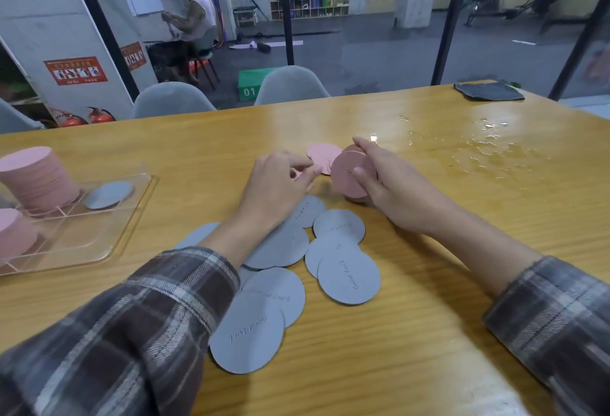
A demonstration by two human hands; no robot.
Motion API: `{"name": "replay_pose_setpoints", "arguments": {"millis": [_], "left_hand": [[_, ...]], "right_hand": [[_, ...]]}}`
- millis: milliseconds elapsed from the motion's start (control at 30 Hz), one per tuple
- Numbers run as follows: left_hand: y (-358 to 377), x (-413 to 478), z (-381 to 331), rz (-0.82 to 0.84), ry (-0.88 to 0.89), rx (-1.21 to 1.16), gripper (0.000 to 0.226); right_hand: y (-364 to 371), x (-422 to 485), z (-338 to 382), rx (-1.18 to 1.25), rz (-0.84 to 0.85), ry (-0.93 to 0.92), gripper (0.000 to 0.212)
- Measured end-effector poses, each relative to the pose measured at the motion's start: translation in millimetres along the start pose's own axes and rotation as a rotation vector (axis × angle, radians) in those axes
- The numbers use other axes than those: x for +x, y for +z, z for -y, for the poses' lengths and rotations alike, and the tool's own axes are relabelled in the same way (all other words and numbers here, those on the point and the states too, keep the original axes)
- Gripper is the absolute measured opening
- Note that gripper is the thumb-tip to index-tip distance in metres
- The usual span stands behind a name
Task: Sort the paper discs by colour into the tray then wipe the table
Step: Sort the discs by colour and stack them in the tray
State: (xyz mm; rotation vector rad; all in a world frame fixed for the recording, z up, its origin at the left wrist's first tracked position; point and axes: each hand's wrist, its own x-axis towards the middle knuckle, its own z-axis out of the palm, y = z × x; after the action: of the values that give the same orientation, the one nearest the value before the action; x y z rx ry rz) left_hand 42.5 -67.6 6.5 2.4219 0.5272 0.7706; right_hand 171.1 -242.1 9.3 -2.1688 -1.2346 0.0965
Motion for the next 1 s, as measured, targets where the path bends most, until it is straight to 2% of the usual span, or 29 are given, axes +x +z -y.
{"name": "replay_pose_setpoints", "arguments": {"millis": [67, 167, 300, 467, 533, 633, 800, 1000], "left_hand": [[-3.3, 4.1, 14.1, 0.065, -0.077, 0.209, 0.038], [-5.0, 4.8, 24.0, 0.174, -0.139, 0.331, 0.045], [-9.2, 11.3, 26.4, 0.152, -0.155, 0.183, 0.047], [-19.8, 12.8, 25.8, -0.049, -0.129, -0.087, 0.014], [-24.6, 14.5, 23.0, -0.033, -0.087, -0.258, 0.012], [-30.2, 13.1, 13.2, 0.098, -0.030, -0.485, 0.011], [-17.9, 6.6, 2.2, 0.163, 0.067, -0.527, 0.015], [-3.0, 6.6, -2.7, -0.006, 0.073, -0.385, 0.023]], "right_hand": [[-1.1, -0.6, -0.6, -0.049, 0.007, 0.012, 0.058], [1.5, -1.9, -1.0, -0.103, 0.033, 0.012, 0.061], [2.6, -0.9, -1.8, -0.093, 0.028, 0.018, 0.061], [1.0, 1.6, -4.2, 0.006, -0.006, 0.048, 0.061], [0.2, 3.4, -4.9, 0.044, -0.029, 0.054, 0.060], [0.1, 4.5, -6.6, 0.120, -0.041, 0.067, 0.060], [-1.9, 3.5, -5.4, 0.103, 0.004, 0.014, 0.056], [-1.7, -1.0, 1.0, 0.115, 0.115, -0.039, 0.057]]}}
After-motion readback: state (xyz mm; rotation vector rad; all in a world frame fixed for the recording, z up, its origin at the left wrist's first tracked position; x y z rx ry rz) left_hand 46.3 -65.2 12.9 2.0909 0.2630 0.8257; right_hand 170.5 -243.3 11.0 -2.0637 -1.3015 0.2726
